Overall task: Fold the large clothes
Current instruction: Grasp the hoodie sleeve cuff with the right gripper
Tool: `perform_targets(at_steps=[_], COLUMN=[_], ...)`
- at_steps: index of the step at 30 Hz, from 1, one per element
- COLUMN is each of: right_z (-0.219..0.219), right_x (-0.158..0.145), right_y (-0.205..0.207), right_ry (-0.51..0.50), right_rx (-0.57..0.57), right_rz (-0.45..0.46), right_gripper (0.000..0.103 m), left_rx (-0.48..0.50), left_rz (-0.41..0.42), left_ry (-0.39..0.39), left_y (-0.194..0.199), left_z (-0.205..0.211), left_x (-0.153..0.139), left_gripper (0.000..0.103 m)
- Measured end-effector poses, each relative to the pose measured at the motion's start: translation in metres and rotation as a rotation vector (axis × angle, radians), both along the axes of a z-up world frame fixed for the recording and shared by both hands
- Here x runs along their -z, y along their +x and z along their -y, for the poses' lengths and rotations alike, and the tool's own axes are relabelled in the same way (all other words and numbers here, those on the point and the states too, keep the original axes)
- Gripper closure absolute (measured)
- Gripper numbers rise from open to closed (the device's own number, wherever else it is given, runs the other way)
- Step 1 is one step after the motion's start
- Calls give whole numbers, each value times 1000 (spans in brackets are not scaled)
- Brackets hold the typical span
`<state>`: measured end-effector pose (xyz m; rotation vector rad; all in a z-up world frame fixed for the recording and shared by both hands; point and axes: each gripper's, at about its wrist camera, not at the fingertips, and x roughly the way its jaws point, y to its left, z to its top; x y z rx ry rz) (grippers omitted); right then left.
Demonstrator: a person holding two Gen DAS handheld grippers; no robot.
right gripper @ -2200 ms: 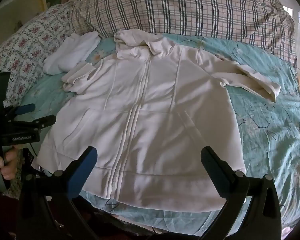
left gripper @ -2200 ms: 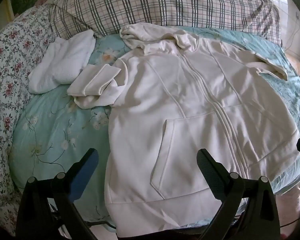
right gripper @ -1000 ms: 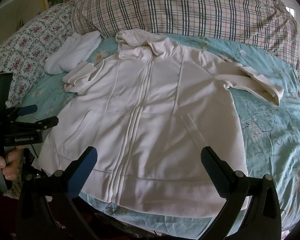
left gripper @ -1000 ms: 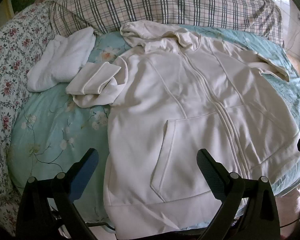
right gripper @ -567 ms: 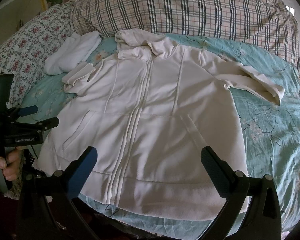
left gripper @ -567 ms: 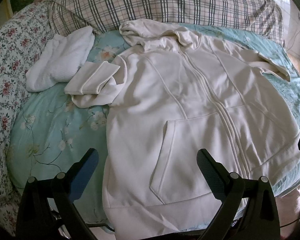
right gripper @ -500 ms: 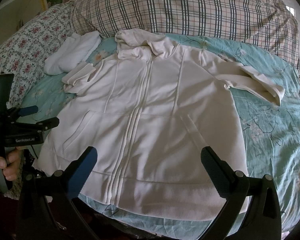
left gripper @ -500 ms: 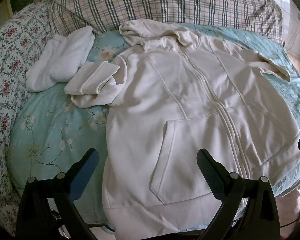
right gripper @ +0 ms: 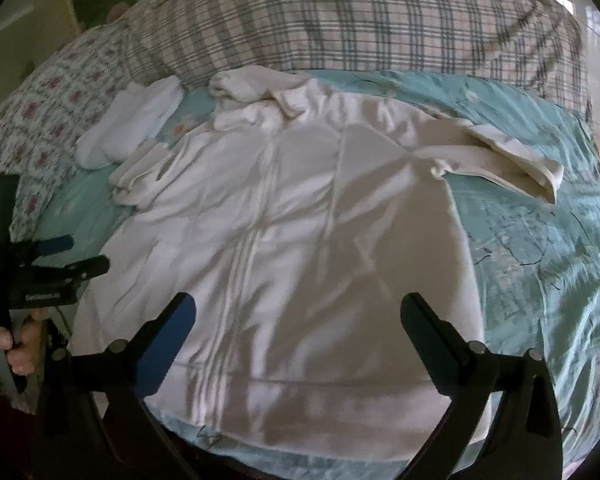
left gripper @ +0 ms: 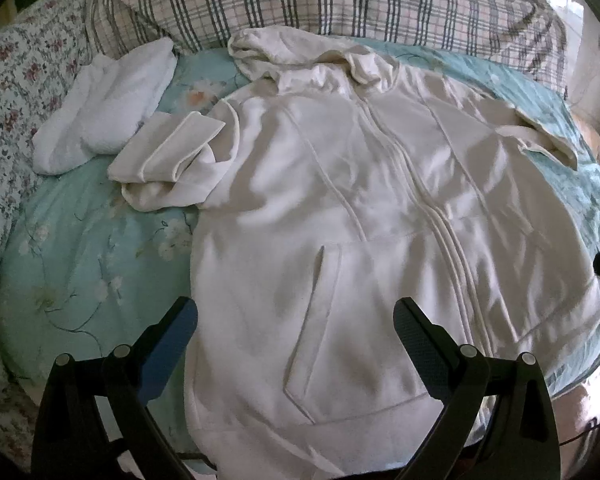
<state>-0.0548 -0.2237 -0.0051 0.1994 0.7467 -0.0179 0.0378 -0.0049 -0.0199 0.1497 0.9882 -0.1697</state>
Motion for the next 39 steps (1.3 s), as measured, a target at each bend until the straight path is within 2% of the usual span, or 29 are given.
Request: perform_targets(at_steps=[4, 5, 8, 10, 14, 16, 18, 20, 21, 22, 23, 24, 25, 27, 30, 34, 39], right_z=[41, 55, 109, 139, 192, 204, 216, 227, 234, 239, 244, 248, 250, 247, 230, 173, 72], right_x=[-2, -2, -9, -16, 1, 11, 24, 39, 46, 51, 54, 53, 49, 36, 13, -6, -3], right_y=[18, 26, 59, 85, 159, 185, 208, 220, 226, 228, 228, 226, 222, 215, 206, 218, 249], right_ry=[-9, 19, 4, -84, -113, -183, -234, -250, -258, -259, -250, -238, -225, -157, 36, 253, 401], right_rx=[79, 104, 196, 232, 258, 263, 266, 277, 287, 290, 295, 303, 320, 322, 261, 101, -131], right_rz=[-23, -21, 21, 10, -52, -96, -154, -216, -244, -260, -263, -258, -237, -170, -47, 61, 81], right_gripper=[21, 25, 26, 26, 26, 26, 31, 47, 52, 62, 80, 89, 94, 94, 95, 95, 95], left_rx=[-15, -21, -34, -37, -37, -34, -31, -28, -26, -23, -23, -21, -19, -17, -5, 8, 6], left_rz=[-28, -17, -10, -17, -33, -42, -56, -60, -62, -69, -69, -71, -72, -83, -96, -126, -112], left_ry=[-4, -5, -18, -25, -34, -37, -42, -42, -45, -45, -46, -49, -53, -48, -74, -173, -287], left_y=[18, 24, 42, 55, 77, 88, 97, 107, 110, 114, 117, 120, 123, 121, 119, 118, 109], left_z=[-3, -3, -3, 0, 8, 14, 18, 22, 23, 26, 26, 28, 29, 29, 28, 17, -6], left_x=[5, 6, 9, 12, 17, 21, 25, 29, 31, 34, 36, 39, 41, 46, 51, 52, 42], left_gripper=[4, 4, 4, 4, 4, 4, 4, 4, 4, 4, 4, 4, 4, 4, 4, 4, 4])
